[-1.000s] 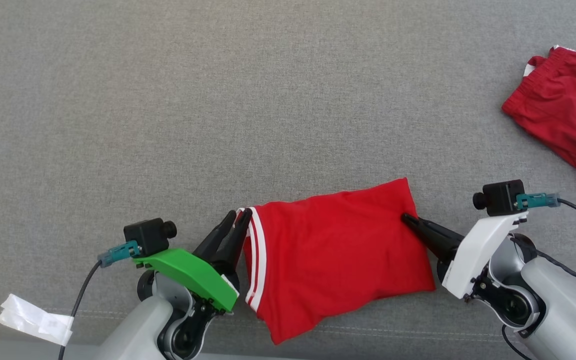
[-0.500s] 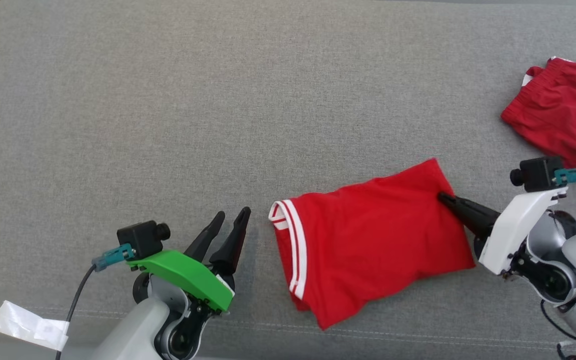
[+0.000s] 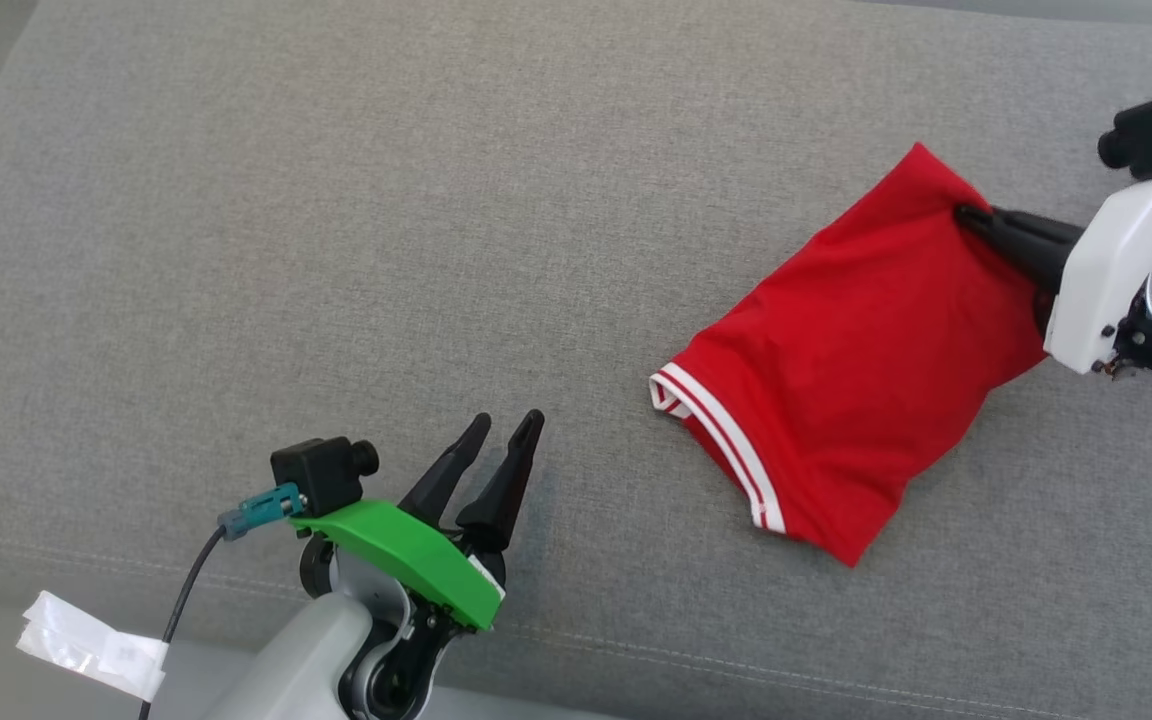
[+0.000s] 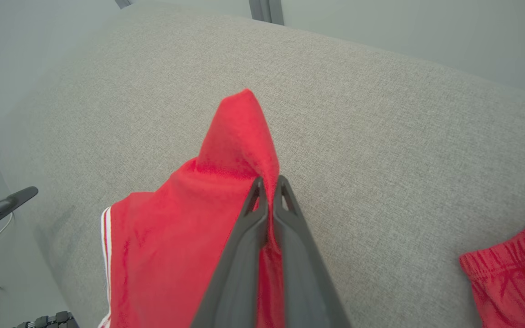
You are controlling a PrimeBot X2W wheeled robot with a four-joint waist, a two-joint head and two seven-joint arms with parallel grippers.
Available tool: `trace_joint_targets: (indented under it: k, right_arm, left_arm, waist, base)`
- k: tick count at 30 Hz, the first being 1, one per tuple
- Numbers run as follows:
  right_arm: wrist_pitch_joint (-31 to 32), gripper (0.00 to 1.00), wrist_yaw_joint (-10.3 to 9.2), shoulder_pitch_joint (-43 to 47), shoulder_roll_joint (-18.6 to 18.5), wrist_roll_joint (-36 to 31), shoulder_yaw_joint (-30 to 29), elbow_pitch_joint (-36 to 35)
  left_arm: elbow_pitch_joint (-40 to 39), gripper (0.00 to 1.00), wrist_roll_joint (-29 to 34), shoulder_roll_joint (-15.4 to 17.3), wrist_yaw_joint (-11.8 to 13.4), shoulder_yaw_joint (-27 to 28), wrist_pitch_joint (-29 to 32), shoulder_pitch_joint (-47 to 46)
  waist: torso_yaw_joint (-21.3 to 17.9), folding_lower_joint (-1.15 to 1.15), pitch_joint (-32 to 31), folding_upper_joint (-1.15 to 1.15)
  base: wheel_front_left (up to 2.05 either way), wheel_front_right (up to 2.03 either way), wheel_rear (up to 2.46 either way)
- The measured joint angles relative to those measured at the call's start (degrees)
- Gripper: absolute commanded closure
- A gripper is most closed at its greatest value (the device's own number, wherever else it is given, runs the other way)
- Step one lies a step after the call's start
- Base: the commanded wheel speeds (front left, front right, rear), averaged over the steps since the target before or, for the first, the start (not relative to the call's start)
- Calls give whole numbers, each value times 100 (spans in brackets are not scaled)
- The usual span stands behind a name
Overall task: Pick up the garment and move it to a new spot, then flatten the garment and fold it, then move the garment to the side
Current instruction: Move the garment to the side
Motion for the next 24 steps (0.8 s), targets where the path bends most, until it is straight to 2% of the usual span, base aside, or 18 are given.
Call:
trace_joint_targets:
  k: [6, 14, 24]
  right_arm:
    - [350, 100, -9, -536, -123, 9, -172, 140]
    - [576, 100, -230, -1032, -242, 151, -498, 359]
    - [565, 100, -399, -1450, -300, 222, -848, 630]
  left_arm:
    - [-176, 0, 348, 59, -2, -51, -51, -13]
    - [-457, 0, 419, 133, 13, 36, -102, -18]
    - [-636, 0, 419, 343, 186, 319, -108, 12]
  waist:
    - [254, 0, 95, 0]
    - [446, 0, 375, 0]
    - [328, 0, 742, 0]
  base:
    - [0, 0, 0]
    - [0, 0, 0]
    - [0, 0, 0]
